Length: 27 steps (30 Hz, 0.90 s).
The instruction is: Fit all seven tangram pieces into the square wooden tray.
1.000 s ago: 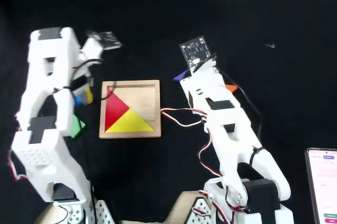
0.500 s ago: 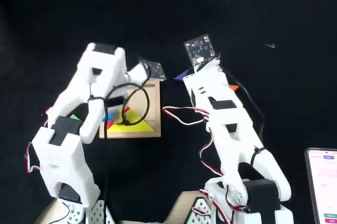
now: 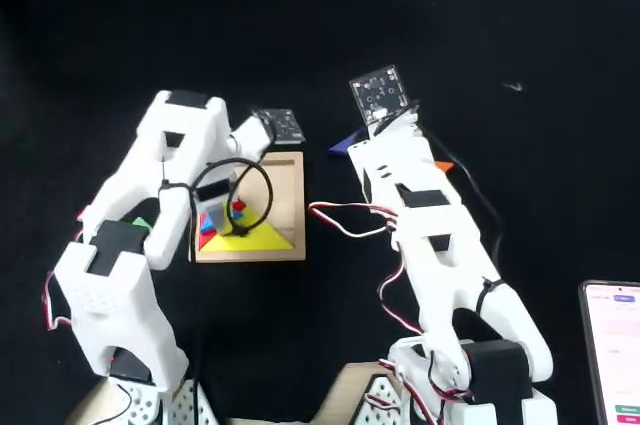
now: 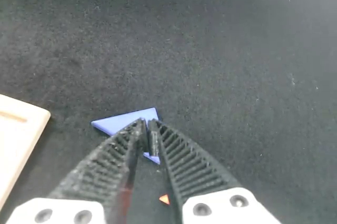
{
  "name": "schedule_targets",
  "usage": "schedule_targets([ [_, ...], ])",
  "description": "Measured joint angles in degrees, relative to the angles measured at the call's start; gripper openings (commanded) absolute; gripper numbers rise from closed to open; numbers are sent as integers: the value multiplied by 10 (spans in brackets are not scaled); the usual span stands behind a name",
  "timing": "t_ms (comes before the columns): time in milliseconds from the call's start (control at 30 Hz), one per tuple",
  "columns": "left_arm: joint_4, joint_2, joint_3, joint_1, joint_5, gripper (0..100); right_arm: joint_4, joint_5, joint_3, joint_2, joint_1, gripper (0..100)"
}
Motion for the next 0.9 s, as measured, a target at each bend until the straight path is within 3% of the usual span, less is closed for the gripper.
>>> schedule_targets([
  [300, 68, -141, 57, -11, 1, 227, 0, 0, 0, 0, 0, 12],
  [567, -129, -191, 238, -25, 76, 227, 0, 0, 0, 0, 0, 12],
  [900, -222, -200, 267, -69, 86, 227, 0, 0, 0, 0, 0, 12],
])
